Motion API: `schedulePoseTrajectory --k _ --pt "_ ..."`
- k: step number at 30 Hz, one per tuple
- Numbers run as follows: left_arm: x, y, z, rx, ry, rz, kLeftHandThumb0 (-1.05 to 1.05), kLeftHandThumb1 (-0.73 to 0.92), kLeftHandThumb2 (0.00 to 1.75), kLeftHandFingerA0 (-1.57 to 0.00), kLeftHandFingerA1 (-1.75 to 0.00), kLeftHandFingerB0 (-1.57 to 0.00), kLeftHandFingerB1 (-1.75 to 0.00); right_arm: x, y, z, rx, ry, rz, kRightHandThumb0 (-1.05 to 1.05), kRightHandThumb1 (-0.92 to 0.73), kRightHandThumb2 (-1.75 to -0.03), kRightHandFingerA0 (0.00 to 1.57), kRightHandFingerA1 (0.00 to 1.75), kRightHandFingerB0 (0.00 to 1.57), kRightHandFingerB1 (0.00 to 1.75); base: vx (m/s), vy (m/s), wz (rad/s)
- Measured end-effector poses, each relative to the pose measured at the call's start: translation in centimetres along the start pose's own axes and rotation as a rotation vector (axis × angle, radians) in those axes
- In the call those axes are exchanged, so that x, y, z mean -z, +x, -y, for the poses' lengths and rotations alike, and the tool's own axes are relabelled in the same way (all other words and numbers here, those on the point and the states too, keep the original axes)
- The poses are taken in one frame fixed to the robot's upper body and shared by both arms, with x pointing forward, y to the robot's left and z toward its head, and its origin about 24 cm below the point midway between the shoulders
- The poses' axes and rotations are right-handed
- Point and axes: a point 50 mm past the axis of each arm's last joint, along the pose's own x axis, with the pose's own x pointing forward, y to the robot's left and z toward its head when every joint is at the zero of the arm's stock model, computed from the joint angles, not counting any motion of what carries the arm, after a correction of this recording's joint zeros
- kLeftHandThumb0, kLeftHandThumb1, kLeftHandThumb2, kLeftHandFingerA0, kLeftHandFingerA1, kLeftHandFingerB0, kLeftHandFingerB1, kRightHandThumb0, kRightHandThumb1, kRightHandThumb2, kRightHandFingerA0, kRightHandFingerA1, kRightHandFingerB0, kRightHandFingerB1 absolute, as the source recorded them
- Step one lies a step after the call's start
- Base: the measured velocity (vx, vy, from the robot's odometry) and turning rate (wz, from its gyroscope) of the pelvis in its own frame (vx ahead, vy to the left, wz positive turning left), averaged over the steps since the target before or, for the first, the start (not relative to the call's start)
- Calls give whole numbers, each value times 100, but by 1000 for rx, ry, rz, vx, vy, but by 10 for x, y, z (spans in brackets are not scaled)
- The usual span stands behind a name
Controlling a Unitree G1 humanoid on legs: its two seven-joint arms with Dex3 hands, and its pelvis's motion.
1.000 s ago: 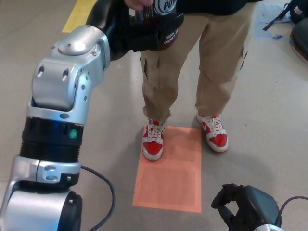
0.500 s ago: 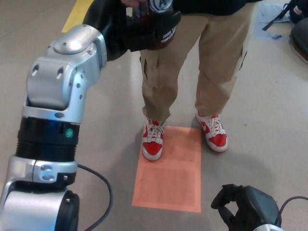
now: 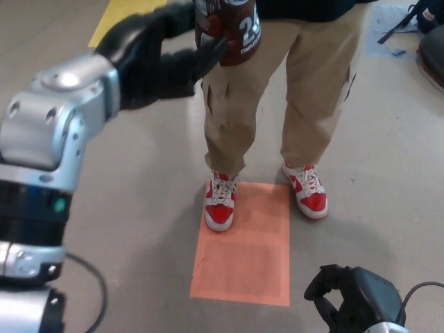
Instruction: The robot recieved a bottle of protein shake from a person using its left hand and then shake the protein up and down 2 two times and hand it back to the person
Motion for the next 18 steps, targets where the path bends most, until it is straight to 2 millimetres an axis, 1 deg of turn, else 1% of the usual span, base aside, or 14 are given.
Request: schedulePoseTrajectory --k 1,3,4,6,7,8,9,10,12,13,15,16,17,18 --pt "5 -2 -1 2 16 -9 -85 61 98 -7 -37 -7 -20 0 0 0 1 0 0 -49 -55 -104 106 90 97 76 0 0 0" --pt "13 -7 -2 5 45 -18 -79 62 100 -16 -47 0 -32 0 0 0 1 0 0 -48 -55 -106 102 88 96 77 0 0 0" --pt "16 -8 -2 3 52 -18 -37 43 102 -1 -48 0 -47 0 0 0 1 1 0 -48 -53 -108 106 92 96 77 0 0 0" --pt "29 -11 -2 -2 56 -26 -37 44 104 -1 -47 0 -47 0 0 0 0 0 1 -47 -51 -110 109 97 97 76 0 0 0" --pt "36 -12 -2 -5 56 -35 -77 85 66 -25 -33 -16 -26 0 0 0 0 0 1 -48 -48 -116 108 100 93 83 0 0 0" --pt "43 -13 -2 -8 55 -43 -77 85 66 -25 -33 -16 -26 0 0 0 0 0 1 -48 -48 -116 108 100 93 83 0 0 0" --pt "49 -14 -2 -11 56 -50 -77 73 99 -22 -45 -9 -38 0 0 0 0 0 1 -48 -50 -114 109 92 96 78 0 0 0" --pt "55 -15 -2 -13 58 -58 -76 74 99 -22 -46 -8 -38 0 0 0 0 1 1 -49 -52 -111 104 87 96 79 0 0 0" --pt "65 -17 -2 -18 60 -72 -75 71 97 -23 -46 -9 -38 -1 0 -1 -1 2 2 -50 -55 -107 103 85 95 79 0 0 0" --pt "72 -18 -2 -23 59 -80 -71 64 91 -30 -47 -9 -38 -1 0 -1 -1 2 2 -49 -54 -109 104 95 95 79 0 0 0" --pt "86 -21 -3 -39 54 -99 -69 61 87 -33 -48 -9 -38 -1 0 -1 -1 4 3 -49 -51 -114 101 98 91 85 0 0 0" --pt "93 -23 -4 -47 48 -112 -63 69 61 -43 -37 -14 -26 -2 0 -1 -1 4 3 -49 -52 -114 105 103 92 86 0 0 0" --pt "99 -25 -5 -55 43 -124 -70 57 83 -37 -48 -10 -37 -2 0 -1 -1 4 2 -49 -51 -114 106 106 92 87 0 0 0" --pt "108 -27 -6 -66 37 -139 -59 65 60 -44 -37 -13 -26 -2 0 -1 -1 5 3 -49 -51 -114 107 106 92 88 0 0 0"
